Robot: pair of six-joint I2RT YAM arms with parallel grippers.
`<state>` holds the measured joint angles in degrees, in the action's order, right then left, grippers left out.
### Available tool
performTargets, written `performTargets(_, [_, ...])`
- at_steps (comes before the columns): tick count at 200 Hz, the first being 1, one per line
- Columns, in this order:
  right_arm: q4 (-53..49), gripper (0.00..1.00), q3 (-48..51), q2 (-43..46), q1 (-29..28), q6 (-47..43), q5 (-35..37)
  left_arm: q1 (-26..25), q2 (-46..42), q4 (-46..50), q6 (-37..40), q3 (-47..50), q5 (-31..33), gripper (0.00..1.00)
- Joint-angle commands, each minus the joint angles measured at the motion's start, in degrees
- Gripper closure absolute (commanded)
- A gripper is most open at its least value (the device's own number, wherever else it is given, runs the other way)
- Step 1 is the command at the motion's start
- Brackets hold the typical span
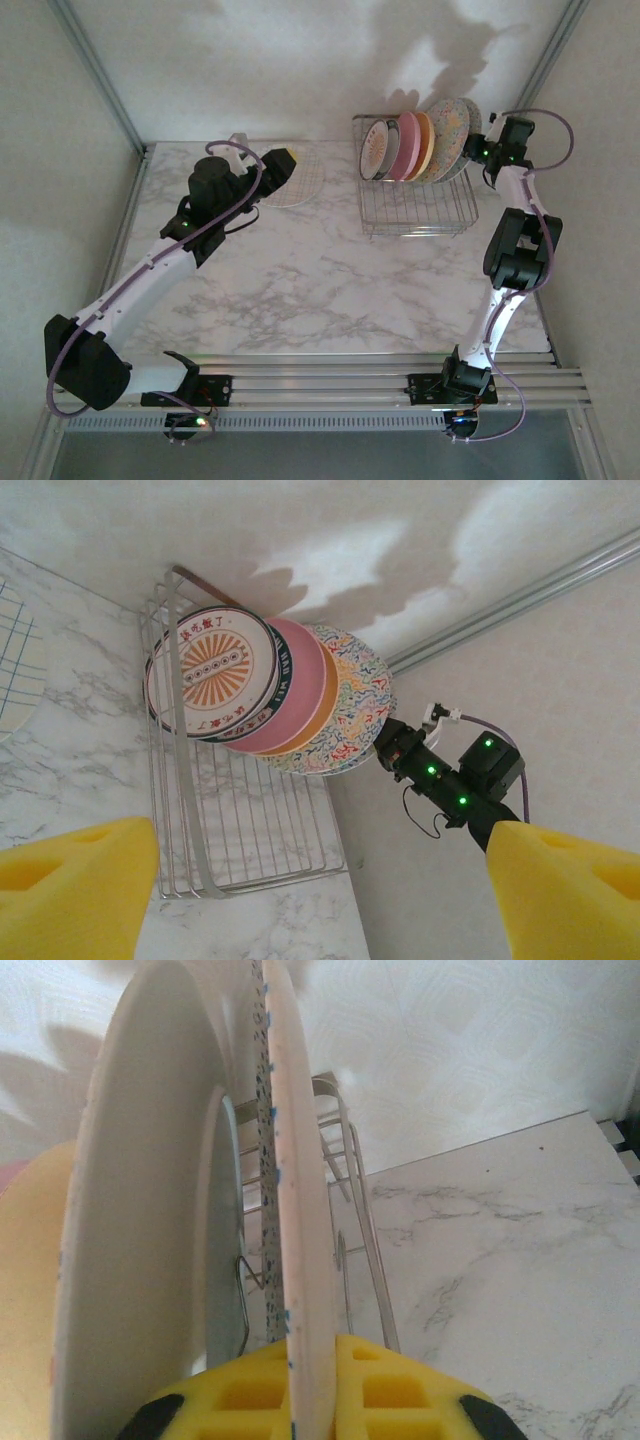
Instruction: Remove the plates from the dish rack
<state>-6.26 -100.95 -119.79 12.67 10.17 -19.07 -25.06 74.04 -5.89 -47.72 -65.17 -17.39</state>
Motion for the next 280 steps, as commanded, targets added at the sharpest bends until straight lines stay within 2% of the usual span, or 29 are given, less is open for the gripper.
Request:
performTargets(1, [0.30, 1.00, -1.15, 2.50, -1.16, -3.00, 1.50, -0.43, -0.20, -1.38, 1.03, -1.44, -1.12, 0.15])
performTargets(44, [5.84, 1.00, 4.19, 7.71, -2.51, -4.81, 8.80, -0.43, -0.28, -3.06, 0.75, -1.85, -1.32, 0.15])
performTargets(98, [10.52, 1.00, 9.61, 12.49, -2.76, -5.49, 12.99, -0.69, -0.61, -8.69, -0.23, -2.56, -2.35, 0.15])
performTargets(177, [11.14, 1.00, 11.98, 16.66, -2.77, -6.00, 17.39, -1.91, -0.13, -13.15, -0.64, -4.14, -3.57, 0.14])
performTargets(280, [9.61, 1.00, 17.34, 26.01, -2.85, -6.67, 28.71, -2.54, 0.31, -13.27, -0.75, -5.75, -4.66, 0.14])
